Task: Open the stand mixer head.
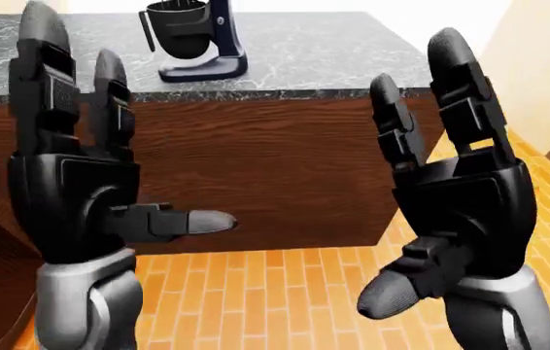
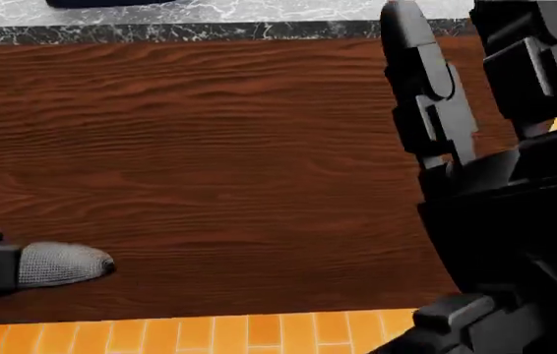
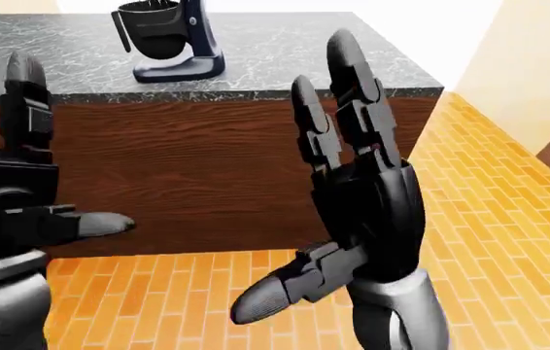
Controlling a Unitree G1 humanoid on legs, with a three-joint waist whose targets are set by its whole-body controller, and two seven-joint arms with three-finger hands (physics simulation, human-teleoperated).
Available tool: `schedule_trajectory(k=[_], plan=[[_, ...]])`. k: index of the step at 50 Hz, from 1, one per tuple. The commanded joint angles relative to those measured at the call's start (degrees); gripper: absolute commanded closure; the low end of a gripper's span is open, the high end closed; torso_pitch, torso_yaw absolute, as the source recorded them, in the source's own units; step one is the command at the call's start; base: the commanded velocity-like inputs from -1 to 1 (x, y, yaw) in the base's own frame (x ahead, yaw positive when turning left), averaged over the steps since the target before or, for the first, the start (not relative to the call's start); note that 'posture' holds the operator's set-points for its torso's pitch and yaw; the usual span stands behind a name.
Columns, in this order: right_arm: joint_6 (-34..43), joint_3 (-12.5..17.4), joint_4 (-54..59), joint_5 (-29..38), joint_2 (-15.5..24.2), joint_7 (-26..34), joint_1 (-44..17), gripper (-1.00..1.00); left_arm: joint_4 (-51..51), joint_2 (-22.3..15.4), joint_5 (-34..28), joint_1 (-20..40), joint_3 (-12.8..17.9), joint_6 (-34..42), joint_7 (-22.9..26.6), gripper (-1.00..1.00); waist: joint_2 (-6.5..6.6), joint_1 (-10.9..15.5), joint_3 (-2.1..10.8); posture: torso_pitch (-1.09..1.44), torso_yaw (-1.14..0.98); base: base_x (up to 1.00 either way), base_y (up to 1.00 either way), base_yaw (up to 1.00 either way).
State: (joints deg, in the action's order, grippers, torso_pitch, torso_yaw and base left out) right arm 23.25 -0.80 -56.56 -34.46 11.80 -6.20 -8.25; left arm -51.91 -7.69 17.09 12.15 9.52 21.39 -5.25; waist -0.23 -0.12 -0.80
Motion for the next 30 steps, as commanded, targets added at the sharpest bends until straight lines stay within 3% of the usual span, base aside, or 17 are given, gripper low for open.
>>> schedule_trajectory(k=[1,4,7,15,30], plan=[[-3.98,-1.27,-3.33,-10.61,6.79,-13.03,-2.94,-1.00,-7.53,-1.33,5.01,3.30,1.69,7.36,-4.73,-1.00,0.16,0.05,1.54,0.00,0.00,0.00,0.00,0.00],[-5.77,-2.05,-3.43,-11.79,9.29,-14.82,-2.99,-1.00,-7.55,-0.86,4.64,3.20,1.65,7.49,-4.29,-1.00,-0.01,0.06,0.04,0.00,0.00,0.00,0.00,0.00],[-6.05,-2.15,-3.43,-12.13,9.71,-15.11,-3.04,-1.00,-7.72,-0.68,4.49,3.30,1.61,7.69,-4.15,-1.00,-0.11,0.36,0.64,0.00,0.00,0.00,0.00,0.00],[-6.44,-2.33,-3.43,-12.15,10.11,-15.05,-2.84,-1.00,-7.77,-0.49,4.32,3.20,1.55,7.76,-3.92,-1.00,-0.57,0.37,-0.51,0.00,0.00,0.00,0.00,0.00],[-6.24,-2.35,-3.43,-12.20,10.09,-15.22,-2.87,-1.00,-7.71,-0.49,4.34,3.09,1.57,7.76,-3.82,-1.00,-0.66,0.44,-0.40,0.00,0.00,0.00,0.00,0.00]])
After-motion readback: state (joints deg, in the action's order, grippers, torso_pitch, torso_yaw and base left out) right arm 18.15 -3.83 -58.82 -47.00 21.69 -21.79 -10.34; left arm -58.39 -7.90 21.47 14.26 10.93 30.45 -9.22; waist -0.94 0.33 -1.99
